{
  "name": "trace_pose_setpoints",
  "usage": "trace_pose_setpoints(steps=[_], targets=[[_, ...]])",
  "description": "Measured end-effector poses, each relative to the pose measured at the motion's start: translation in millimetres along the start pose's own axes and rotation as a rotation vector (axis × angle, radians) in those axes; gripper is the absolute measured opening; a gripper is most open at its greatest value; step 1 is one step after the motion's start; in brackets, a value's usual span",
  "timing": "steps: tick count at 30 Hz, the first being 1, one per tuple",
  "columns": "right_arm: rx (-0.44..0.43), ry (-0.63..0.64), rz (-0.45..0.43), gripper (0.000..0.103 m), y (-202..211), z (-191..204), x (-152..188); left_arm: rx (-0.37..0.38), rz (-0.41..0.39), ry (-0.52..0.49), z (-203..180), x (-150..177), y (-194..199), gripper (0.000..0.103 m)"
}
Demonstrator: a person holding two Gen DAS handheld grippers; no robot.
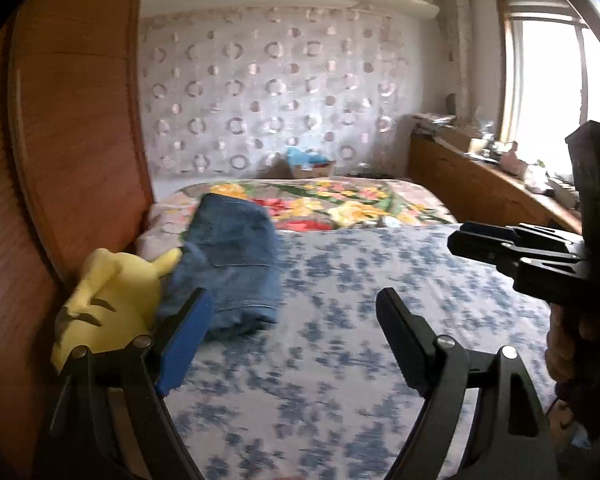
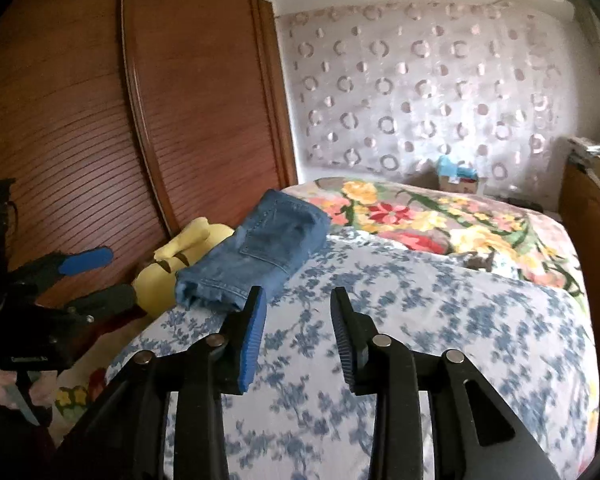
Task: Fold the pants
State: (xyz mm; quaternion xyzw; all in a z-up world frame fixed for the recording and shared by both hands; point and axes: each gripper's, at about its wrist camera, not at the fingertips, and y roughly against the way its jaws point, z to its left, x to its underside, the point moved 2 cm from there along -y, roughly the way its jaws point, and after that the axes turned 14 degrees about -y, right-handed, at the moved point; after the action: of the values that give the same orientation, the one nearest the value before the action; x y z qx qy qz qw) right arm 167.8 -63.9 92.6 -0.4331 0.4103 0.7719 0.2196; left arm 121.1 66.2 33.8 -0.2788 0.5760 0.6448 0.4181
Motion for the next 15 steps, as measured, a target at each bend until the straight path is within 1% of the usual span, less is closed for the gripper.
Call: trace_pose_setpoints(steps=[8, 11, 13, 15], targets=[[0.092, -0.015, -0.062, 0.042, 46.6, -3.2, 13.8, 0.039, -0.033, -0.021, -40.6, -8.4, 18.2, 0.084], [0.126, -0.026, -0.083, 0.049, 59.0, -2.2, 19.0, 0.050, -0.041, -0.037, -56.2, -12.7, 26.5, 0.084], [0.139, -0.032, -0.095, 0.057, 65.5, 0.8, 23.7, 0.056, -0.044, -0.045, -63.6, -13.9, 30.6, 0.084], [0.150, -0.029, -0.102, 0.059, 71.5, 2.1, 28.0, 0.060, -0.048, -0.053, -71.5, -14.9, 36.2, 0.084]])
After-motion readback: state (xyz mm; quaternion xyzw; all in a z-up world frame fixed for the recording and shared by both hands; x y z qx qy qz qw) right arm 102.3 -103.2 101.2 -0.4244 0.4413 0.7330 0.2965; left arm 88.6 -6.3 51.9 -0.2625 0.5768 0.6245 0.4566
